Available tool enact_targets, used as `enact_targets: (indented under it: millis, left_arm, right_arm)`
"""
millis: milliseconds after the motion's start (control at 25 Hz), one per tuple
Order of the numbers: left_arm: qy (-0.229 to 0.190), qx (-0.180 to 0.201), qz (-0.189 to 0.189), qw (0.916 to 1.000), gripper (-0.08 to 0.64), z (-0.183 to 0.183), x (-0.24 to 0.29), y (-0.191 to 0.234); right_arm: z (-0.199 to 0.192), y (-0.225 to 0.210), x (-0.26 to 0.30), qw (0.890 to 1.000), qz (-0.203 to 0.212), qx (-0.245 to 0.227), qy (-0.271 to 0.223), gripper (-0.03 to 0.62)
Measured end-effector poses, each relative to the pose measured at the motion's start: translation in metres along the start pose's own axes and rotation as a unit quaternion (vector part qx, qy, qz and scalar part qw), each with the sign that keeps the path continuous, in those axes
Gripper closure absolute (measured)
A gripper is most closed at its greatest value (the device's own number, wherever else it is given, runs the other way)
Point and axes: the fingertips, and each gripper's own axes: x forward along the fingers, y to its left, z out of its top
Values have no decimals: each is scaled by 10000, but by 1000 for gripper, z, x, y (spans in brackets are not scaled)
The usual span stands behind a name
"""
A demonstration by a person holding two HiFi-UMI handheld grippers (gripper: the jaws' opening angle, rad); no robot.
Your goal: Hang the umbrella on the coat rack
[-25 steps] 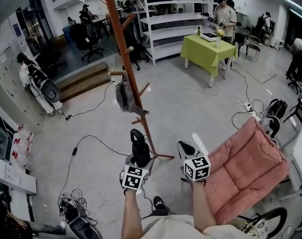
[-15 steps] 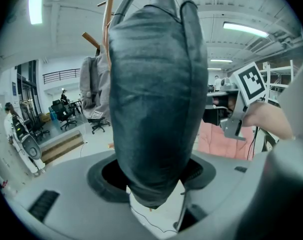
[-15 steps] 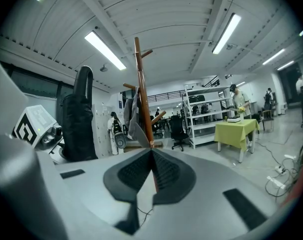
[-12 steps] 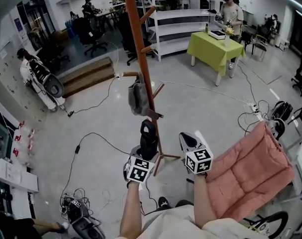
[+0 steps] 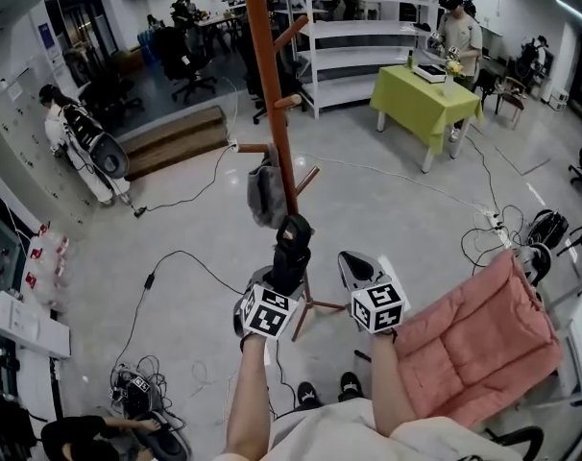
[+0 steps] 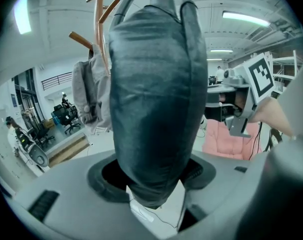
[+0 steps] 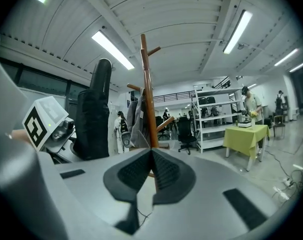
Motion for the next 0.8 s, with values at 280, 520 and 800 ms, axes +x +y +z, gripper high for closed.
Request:
enact_targets:
  millis: [280, 520, 800]
  left_arm:
    - [316, -411, 413, 9978, 293, 34, -5, 31]
    - [315, -470, 657, 9962, 293, 60, -12, 53]
    - [212, -542, 878, 9944, 293, 97, -16, 76]
  right_arm:
    - [31, -4, 14, 9993, 327, -75, -185, 589]
    - [59, 5, 30, 9969, 676, -146, -369, 589]
    - [99, 36, 51, 9888, 1311, -406, -583, 589]
